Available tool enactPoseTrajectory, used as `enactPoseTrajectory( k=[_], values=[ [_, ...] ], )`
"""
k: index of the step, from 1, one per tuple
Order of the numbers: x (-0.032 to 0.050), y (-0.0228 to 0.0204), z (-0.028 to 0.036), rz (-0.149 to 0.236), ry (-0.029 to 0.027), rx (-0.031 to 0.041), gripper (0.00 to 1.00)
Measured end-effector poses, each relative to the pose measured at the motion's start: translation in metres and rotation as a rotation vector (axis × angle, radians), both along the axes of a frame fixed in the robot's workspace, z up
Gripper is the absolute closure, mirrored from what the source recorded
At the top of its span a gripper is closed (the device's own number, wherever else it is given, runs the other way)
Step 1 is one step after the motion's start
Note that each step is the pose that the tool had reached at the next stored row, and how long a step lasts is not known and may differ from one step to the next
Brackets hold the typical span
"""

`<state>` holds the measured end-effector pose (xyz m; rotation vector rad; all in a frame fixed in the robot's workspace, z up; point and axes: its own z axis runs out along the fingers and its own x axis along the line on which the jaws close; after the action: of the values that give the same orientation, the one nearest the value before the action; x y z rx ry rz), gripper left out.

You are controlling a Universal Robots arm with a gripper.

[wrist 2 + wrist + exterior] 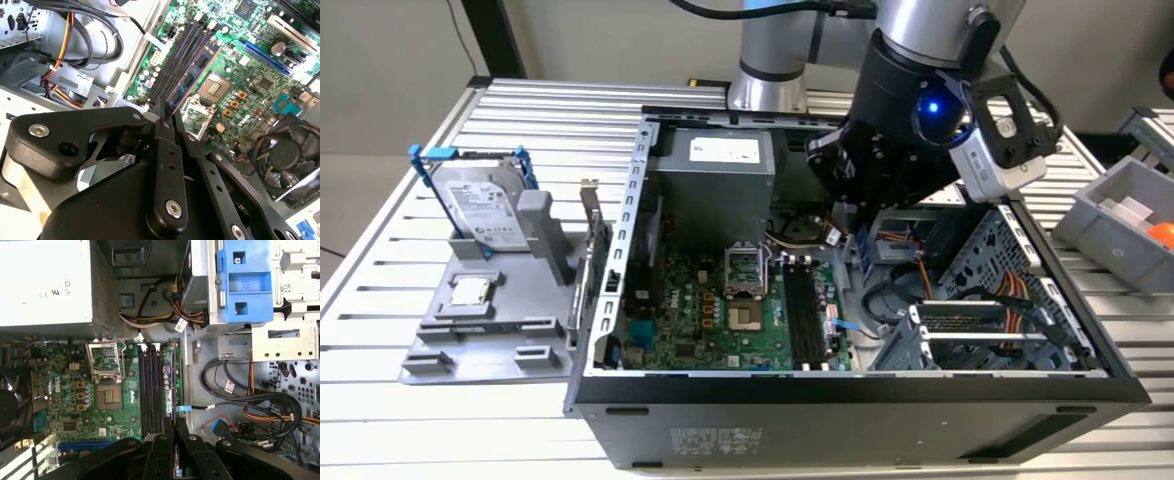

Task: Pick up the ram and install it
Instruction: 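Insert the ram into the slot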

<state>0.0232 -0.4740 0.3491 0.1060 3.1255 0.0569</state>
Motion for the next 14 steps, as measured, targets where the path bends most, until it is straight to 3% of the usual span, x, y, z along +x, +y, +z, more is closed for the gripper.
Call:
enactPoseTrajectory(
  k=[14],
  values=[
    [0.0009, 0.0039, -0.0115, 0.0, 0.0001, -0.0004, 1.0]
  ],
)
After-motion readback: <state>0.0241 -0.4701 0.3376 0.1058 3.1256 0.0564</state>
